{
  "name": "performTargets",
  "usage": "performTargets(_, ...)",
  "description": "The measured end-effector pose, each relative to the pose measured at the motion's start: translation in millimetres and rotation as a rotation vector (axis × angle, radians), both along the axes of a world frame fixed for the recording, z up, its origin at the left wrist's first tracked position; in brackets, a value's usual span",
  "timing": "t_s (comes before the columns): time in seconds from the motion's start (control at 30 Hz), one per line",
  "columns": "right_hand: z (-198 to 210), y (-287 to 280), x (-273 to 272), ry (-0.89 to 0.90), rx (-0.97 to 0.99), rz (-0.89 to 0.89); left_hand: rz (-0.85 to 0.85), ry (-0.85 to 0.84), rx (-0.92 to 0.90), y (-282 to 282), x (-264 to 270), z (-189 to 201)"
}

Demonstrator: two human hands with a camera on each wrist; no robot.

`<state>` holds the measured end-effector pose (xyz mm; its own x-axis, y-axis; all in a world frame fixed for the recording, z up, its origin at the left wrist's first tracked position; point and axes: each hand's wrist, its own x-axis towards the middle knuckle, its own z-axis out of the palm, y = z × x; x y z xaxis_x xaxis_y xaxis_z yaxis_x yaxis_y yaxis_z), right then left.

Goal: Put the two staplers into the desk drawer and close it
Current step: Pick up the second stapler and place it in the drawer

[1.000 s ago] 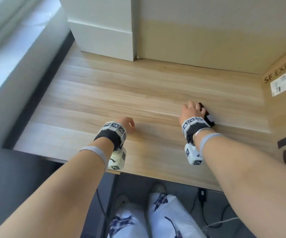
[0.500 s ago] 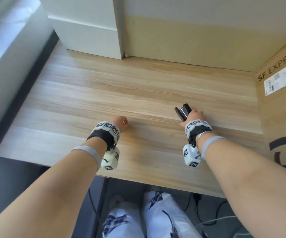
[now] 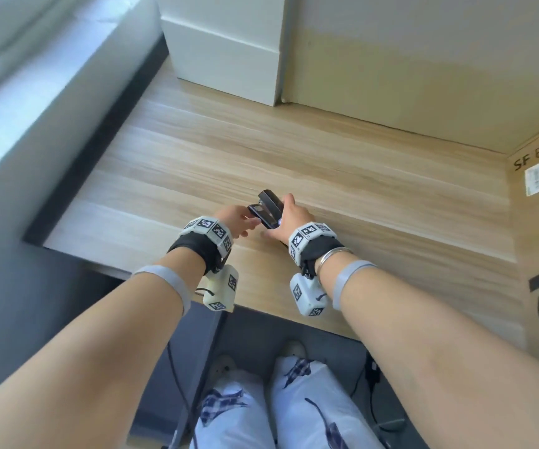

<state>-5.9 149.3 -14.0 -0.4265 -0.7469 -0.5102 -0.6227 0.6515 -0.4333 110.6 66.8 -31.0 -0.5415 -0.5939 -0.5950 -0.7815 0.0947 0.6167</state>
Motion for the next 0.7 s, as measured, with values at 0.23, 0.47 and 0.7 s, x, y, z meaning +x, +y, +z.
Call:
performTargets(0.23,-12,-25,99,-0.111,0.019,0.210,0.116,-0.108,0.059,-19,124,0)
performTargets(0.47,-34,-41,217,-0.209,0.062,0.449,0.229,-0.194,0.076,-19,259,-19)
performTargets(0.7,-82,-31,300,-0.285,0.195,0.538,0.237,-0.338,0.126,-2,349,-72)
